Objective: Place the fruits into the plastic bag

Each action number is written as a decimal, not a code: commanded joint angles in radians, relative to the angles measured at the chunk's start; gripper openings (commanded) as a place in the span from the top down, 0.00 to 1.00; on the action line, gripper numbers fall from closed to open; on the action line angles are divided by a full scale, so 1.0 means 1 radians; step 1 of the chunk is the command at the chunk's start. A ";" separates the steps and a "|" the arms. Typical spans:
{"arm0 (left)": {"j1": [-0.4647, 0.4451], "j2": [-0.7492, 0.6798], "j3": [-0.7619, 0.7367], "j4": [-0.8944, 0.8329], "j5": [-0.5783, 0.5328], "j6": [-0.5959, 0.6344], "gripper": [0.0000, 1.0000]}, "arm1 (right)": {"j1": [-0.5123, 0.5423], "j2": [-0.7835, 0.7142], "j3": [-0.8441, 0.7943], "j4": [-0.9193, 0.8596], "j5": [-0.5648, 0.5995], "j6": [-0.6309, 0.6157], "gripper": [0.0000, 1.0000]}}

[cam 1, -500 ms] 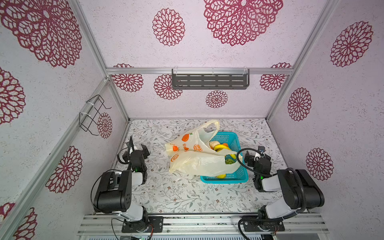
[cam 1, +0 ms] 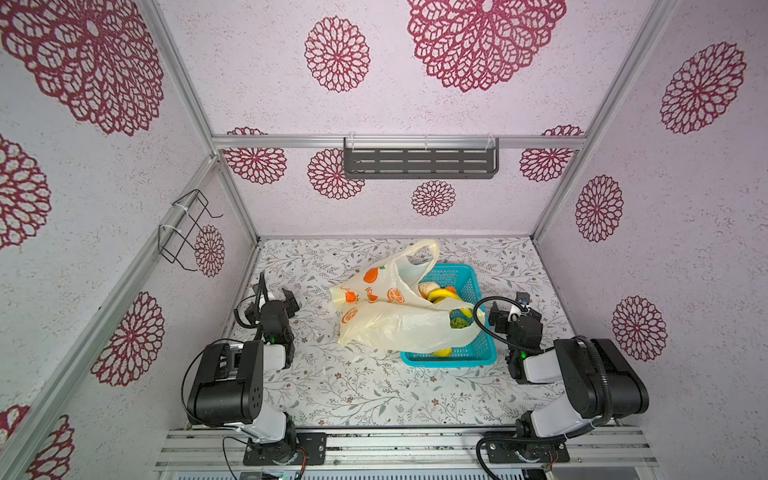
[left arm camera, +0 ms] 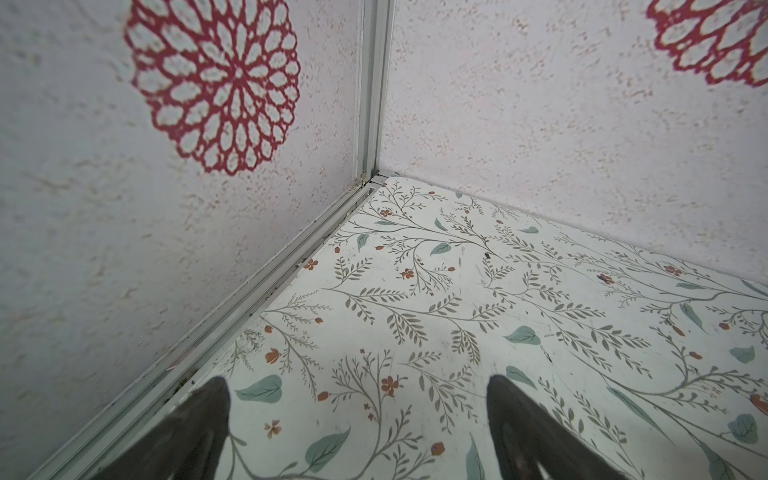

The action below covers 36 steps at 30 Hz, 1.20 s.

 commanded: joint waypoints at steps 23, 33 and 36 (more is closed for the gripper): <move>-0.250 -0.238 0.472 -0.879 -0.249 -0.171 0.03 | 0.211 -0.355 0.353 -0.768 0.394 0.378 0.28; -0.716 0.085 1.174 -1.565 0.081 -0.568 0.03 | 0.286 -0.301 0.647 -1.194 0.254 0.426 0.29; -0.789 0.222 1.353 -1.737 0.111 -0.601 0.03 | 0.286 -0.297 0.683 -1.263 0.214 0.452 0.28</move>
